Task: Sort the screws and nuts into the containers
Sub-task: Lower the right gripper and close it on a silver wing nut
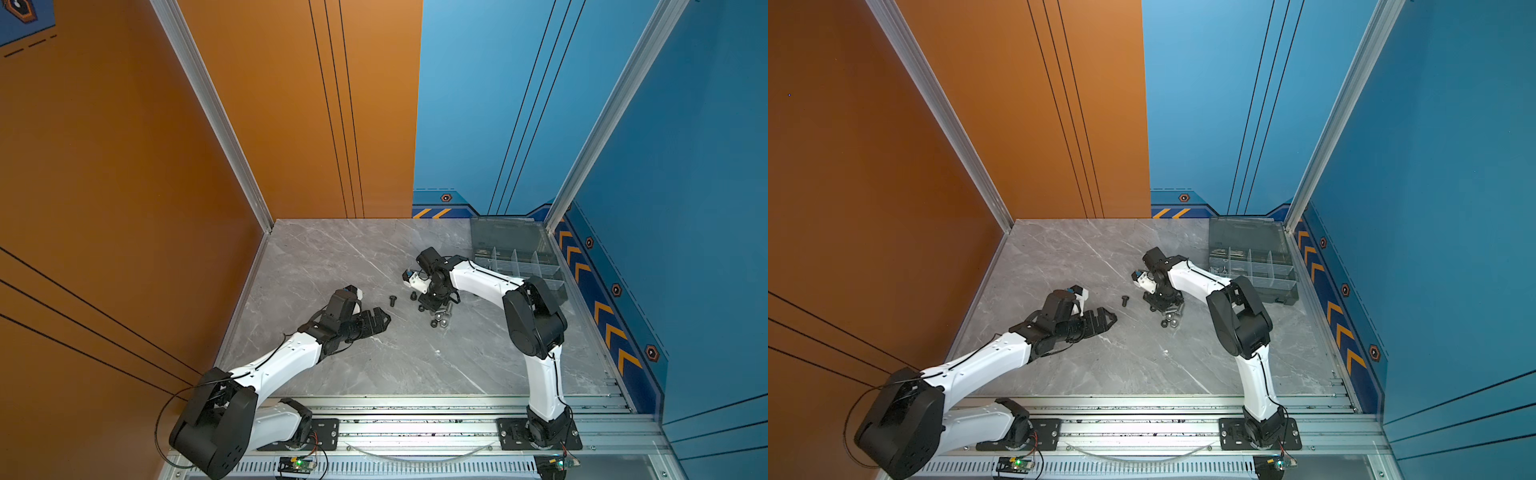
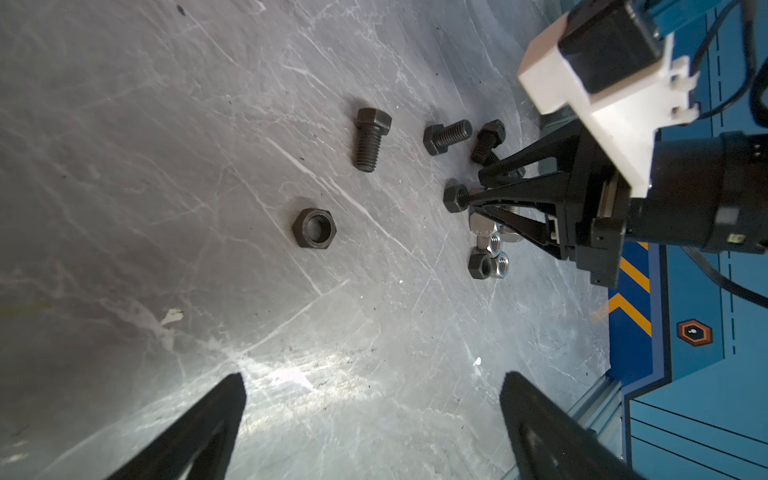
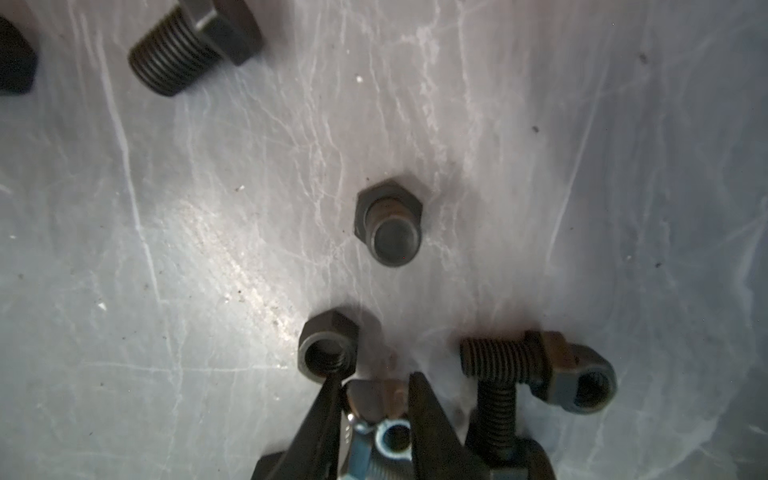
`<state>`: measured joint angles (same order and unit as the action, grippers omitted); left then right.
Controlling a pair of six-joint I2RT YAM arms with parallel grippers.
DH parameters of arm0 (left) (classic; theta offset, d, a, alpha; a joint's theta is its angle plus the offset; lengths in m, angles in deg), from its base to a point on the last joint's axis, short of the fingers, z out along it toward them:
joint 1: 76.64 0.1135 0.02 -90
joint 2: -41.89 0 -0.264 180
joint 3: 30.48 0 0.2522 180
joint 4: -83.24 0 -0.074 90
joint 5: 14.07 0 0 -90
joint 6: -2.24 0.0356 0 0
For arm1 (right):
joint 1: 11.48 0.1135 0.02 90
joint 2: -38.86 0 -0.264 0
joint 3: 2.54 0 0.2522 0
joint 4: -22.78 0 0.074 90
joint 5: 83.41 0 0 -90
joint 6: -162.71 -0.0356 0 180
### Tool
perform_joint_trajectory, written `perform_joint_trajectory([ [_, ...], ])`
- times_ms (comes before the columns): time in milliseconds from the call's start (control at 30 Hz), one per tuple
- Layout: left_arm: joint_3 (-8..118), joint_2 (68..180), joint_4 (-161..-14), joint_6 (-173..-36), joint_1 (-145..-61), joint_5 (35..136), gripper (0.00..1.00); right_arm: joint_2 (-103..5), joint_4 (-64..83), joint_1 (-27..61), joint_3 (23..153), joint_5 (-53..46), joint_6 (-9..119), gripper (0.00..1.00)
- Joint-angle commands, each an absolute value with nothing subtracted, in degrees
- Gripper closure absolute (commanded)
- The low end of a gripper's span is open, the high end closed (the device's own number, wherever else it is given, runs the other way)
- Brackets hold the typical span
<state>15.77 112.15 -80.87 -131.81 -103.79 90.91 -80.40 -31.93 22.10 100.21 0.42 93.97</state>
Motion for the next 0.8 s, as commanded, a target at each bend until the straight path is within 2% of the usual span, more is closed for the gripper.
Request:
perform_joint_trajectory([
  [0, 15.9, 112.1, -80.2, -132.0, -104.5, 89.7, 0.02, -81.8, -33.3, 22.5, 101.0, -0.3, 95.0, 0.72],
  [567, 15.7, 111.9, -79.9, -132.0, -104.5, 89.5, 0.02, -81.1, -33.1, 21.9, 100.4, -2.0, 93.6, 0.8],
  [767, 15.6, 111.8, -80.0, -132.0, -104.4, 89.5, 0.02, -80.7, -33.2, 21.3, 100.3, -3.1, 92.8, 0.88],
])
